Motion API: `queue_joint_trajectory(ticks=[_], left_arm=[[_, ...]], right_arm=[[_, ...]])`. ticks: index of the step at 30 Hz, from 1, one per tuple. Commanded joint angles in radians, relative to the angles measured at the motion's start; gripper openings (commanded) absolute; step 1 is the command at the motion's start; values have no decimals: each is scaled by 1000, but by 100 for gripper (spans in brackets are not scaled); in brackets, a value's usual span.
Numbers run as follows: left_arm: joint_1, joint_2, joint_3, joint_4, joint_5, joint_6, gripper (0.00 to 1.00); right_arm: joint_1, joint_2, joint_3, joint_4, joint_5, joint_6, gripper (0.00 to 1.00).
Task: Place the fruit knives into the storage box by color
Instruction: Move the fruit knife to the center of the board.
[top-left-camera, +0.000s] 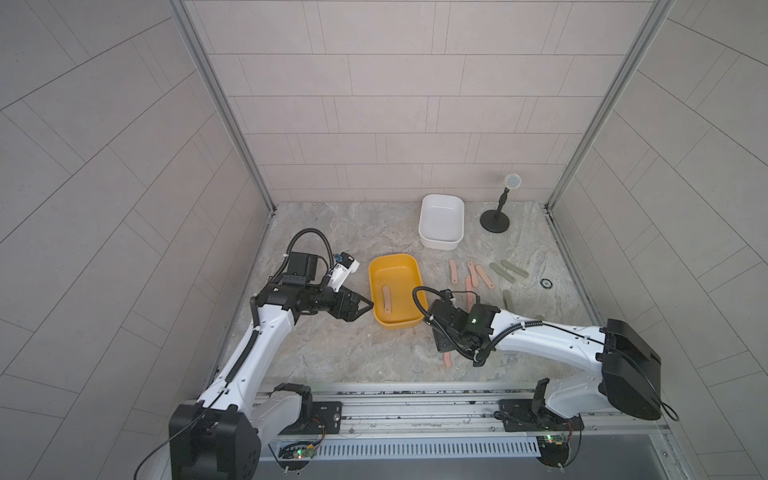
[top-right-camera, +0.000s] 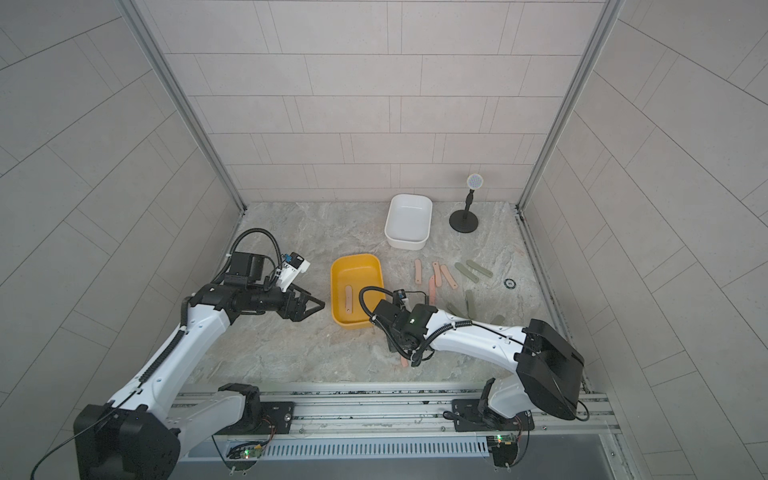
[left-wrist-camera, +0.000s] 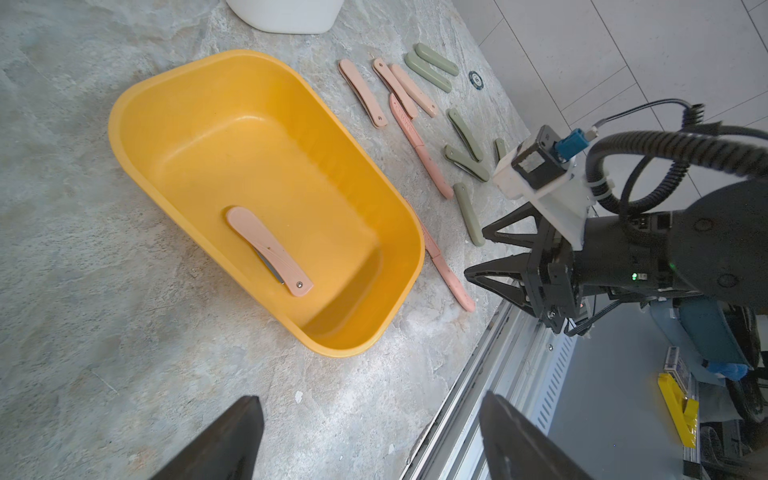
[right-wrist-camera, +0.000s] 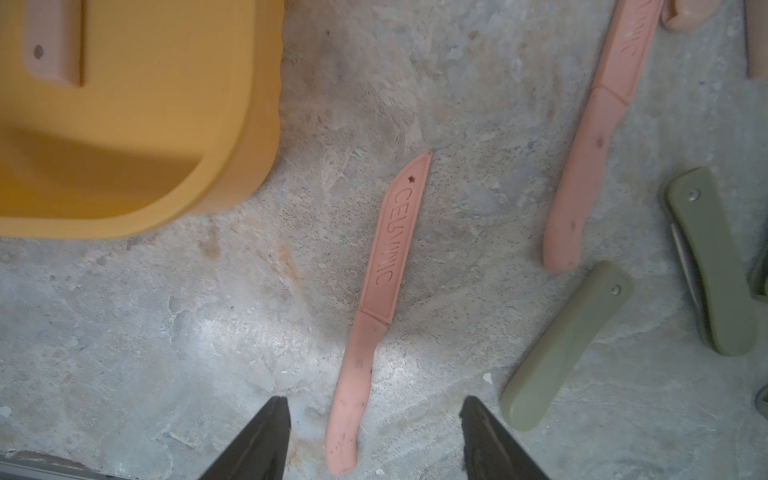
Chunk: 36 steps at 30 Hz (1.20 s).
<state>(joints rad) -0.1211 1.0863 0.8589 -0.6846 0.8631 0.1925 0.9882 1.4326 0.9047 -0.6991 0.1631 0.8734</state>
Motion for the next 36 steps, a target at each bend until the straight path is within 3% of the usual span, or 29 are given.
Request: queue_joint_trajectory(ticks=[1, 21, 36], left_arm=[[-6, -7, -5, 4, 17, 29, 88], [-7, 9, 8, -4, -1, 29, 88], [-5, 34, 39, -44, -19, 47, 88]], right_arm=[[4, 32, -2, 8, 20, 31, 66], [-38, 157, -38, 94, -91, 71, 51], [-107, 186, -31, 90, -137, 28, 26]])
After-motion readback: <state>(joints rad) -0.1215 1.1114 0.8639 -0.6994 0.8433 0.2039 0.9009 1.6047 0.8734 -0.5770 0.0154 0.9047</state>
